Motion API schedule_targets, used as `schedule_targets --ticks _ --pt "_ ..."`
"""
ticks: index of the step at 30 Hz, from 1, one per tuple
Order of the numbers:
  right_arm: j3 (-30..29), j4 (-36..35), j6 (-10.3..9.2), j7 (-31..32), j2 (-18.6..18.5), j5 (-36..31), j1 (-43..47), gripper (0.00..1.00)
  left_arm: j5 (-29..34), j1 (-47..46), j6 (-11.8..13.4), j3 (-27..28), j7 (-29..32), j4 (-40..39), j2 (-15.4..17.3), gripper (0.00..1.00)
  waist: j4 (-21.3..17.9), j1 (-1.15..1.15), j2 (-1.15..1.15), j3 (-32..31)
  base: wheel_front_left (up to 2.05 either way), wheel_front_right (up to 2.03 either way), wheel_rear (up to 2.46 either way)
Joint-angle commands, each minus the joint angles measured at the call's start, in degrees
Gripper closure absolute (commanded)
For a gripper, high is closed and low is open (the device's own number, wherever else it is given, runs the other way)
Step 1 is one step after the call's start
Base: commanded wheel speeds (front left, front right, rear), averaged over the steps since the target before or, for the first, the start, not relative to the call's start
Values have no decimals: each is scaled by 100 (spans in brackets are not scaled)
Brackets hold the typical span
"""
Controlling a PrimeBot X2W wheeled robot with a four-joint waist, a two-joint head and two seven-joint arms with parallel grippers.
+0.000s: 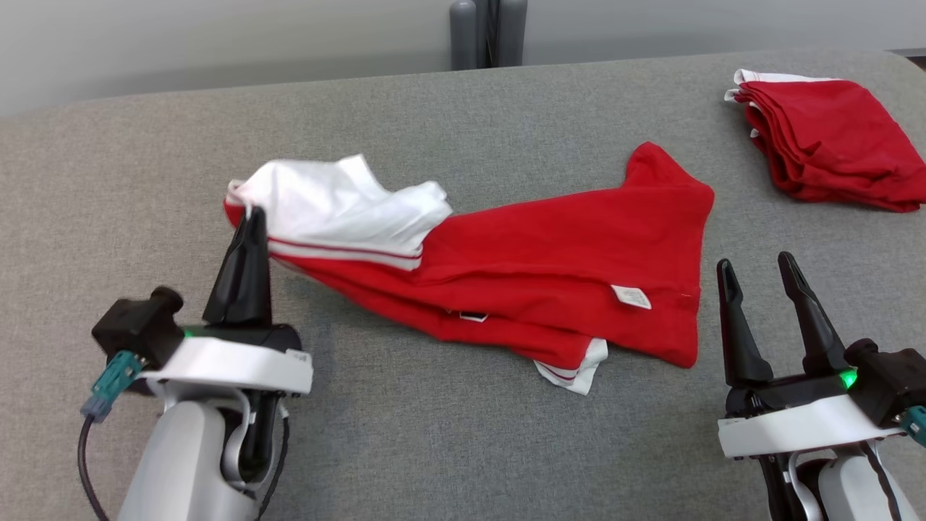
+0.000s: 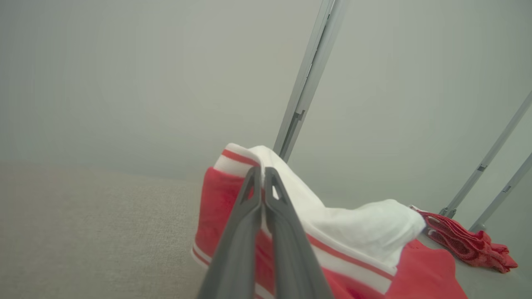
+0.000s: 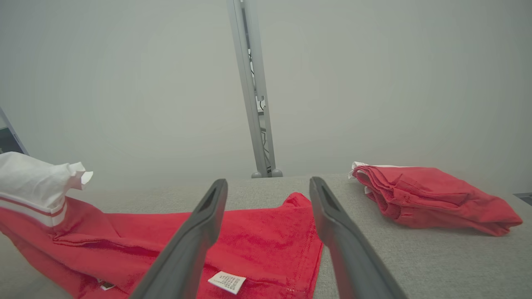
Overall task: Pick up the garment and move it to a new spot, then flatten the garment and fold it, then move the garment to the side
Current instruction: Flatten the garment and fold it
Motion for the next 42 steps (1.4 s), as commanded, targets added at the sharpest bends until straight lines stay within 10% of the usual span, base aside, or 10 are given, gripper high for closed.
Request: schedule_targets --ticks 1,11,13,14,16,32,42 --pt "-11 35 0 -5 -37 -30 37 0 54 63 -30 82 -4 39 17 100 12 0 0 -15 0 0 0" --pt "2 200 0 -5 -40 -99 74 0 -186 458 215 476 -5 1272 14 100 -35 0 0 -221 0 0 0" --pt "-3 234 0 -5 -38 -102 114 0 -284 482 365 372 -4 1994 12 64 -44 0 0 -282 0 0 0" --pt "-3 234 0 -5 -38 -102 114 0 -284 482 365 372 -4 1994 12 64 -44 0 0 -282 0 0 0" --pt "-6 269 0 -5 -41 -110 149 0 -341 329 450 289 -1 2478 17 0 -32 0 0 -334 0 0 0" --pt "344 591 0 -5 -67 46 133 0 84 872 465 466 -1 -397 15 0 22 0 0 -672 0 0 0" --pt "624 1030 0 -4 -71 258 498 0 284 1653 524 -13 -1 -210 16 0 -69 0 0 -1151 0 0 0"
